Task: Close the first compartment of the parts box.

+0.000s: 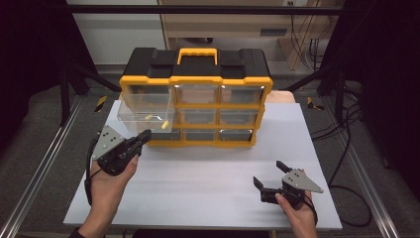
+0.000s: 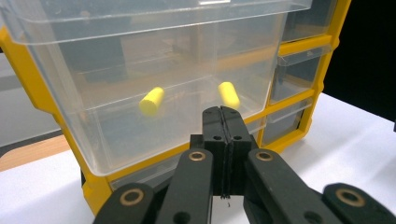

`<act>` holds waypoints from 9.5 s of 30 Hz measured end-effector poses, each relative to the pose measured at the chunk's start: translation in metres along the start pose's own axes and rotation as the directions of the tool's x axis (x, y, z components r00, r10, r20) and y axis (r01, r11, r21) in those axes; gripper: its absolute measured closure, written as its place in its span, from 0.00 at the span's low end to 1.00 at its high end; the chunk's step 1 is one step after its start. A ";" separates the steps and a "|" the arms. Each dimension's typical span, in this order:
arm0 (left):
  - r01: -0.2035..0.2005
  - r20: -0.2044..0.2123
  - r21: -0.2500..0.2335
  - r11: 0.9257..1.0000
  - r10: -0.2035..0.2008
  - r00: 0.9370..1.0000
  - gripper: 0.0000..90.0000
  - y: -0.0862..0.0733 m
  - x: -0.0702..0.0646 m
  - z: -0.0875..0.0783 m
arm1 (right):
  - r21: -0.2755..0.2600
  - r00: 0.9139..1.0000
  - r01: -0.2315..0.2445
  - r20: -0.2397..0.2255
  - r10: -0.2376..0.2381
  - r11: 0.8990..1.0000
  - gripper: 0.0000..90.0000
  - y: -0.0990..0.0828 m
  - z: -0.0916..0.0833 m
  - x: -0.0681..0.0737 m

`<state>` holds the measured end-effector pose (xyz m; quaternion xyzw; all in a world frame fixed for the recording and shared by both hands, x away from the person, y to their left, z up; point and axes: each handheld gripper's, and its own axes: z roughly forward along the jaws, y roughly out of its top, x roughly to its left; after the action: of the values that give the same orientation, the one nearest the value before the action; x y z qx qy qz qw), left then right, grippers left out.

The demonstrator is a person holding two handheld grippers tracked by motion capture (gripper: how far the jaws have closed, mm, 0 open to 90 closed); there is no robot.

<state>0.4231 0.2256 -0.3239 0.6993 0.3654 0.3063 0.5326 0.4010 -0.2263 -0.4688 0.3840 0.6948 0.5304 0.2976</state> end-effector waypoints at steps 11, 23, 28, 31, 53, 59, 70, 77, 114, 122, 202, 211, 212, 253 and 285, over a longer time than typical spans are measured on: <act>-0.014 -0.018 -0.023 1.000 0.014 1.000 0.99 0.010 -0.003 0.003 | 0.005 1.000 0.002 0.002 -0.002 1.000 0.03 0.000 0.000 0.000; -0.005 -0.042 -0.011 1.000 0.005 0.999 0.99 0.020 0.004 0.016 | 0.005 1.000 0.000 0.007 0.000 1.000 0.03 0.000 0.000 -0.001; -0.004 -0.062 -0.005 1.000 0.004 0.998 0.99 0.022 0.008 0.021 | -0.003 1.000 -0.004 0.002 0.004 1.000 0.03 0.001 -0.001 0.000; 0.016 -0.068 -0.006 1.000 -0.016 0.998 0.99 0.023 0.012 0.023 | -0.003 1.000 0.000 0.000 0.000 1.000 0.03 0.001 0.000 0.000; 0.011 -0.113 0.002 1.000 -0.011 0.994 0.99 0.043 0.026 0.035 | -0.013 1.000 -0.012 -0.006 0.012 1.000 0.03 0.002 -0.001 -0.001; 0.023 -0.117 0.016 1.000 -0.021 0.993 0.99 0.041 0.029 0.039 | -0.009 1.000 -0.006 -0.005 0.006 1.000 0.03 0.002 -0.001 -0.001; -0.012 -0.132 0.048 0.999 0.018 0.991 0.99 0.039 0.029 0.048 | -0.009 1.000 -0.017 -0.009 0.017 1.000 0.03 0.002 -0.001 -0.001; 0.002 -0.139 0.046 0.999 0.004 0.990 0.99 0.040 0.034 0.050 | -0.014 1.000 -0.024 -0.011 0.023 1.000 0.04 0.002 -0.001 -0.001; -0.003 -0.162 0.055 0.998 0.012 0.987 0.99 0.047 0.039 0.062 | 0.004 1.000 0.016 0.002 -0.016 1.000 0.03 0.003 0.001 0.000; -0.007 -0.169 0.044 0.999 0.015 0.986 0.99 0.048 0.038 0.063 | 0.014 1.000 0.027 0.010 -0.027 1.000 0.03 0.002 0.001 0.000; -0.008 -0.188 0.046 0.999 0.017 0.982 0.99 0.052 0.040 0.075 | 0.011 1.000 0.029 0.004 -0.029 1.000 0.03 0.002 0.000 -0.001; -0.017 -0.171 0.033 0.999 0.023 0.985 0.99 0.052 0.036 0.068 | 0.015 0.999 0.033 0.006 -0.033 0.999 0.03 0.002 0.001 0.000; -0.018 -0.169 0.030 0.999 0.023 0.985 0.99 0.052 0.036 0.067 | 0.015 0.999 0.033 0.006 -0.033 0.999 0.03 0.002 0.001 0.000; -0.073 -0.101 -0.123 0.990 0.061 0.993 0.37 0.063 -0.014 0.061 | 0.014 0.999 0.036 0.001 -0.036 0.999 0.03 0.002 0.001 0.001; 0.030 0.064 -0.242 0.970 -0.015 0.998 0.01 0.071 -0.010 0.038 | 0.017 0.999 0.034 0.001 -0.034 0.999 0.03 0.002 0.000 0.000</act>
<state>0.4614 0.1858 -0.2650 0.6339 0.3164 0.3211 0.6285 0.4016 -0.2254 -0.4668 0.3752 0.7056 0.5190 0.3035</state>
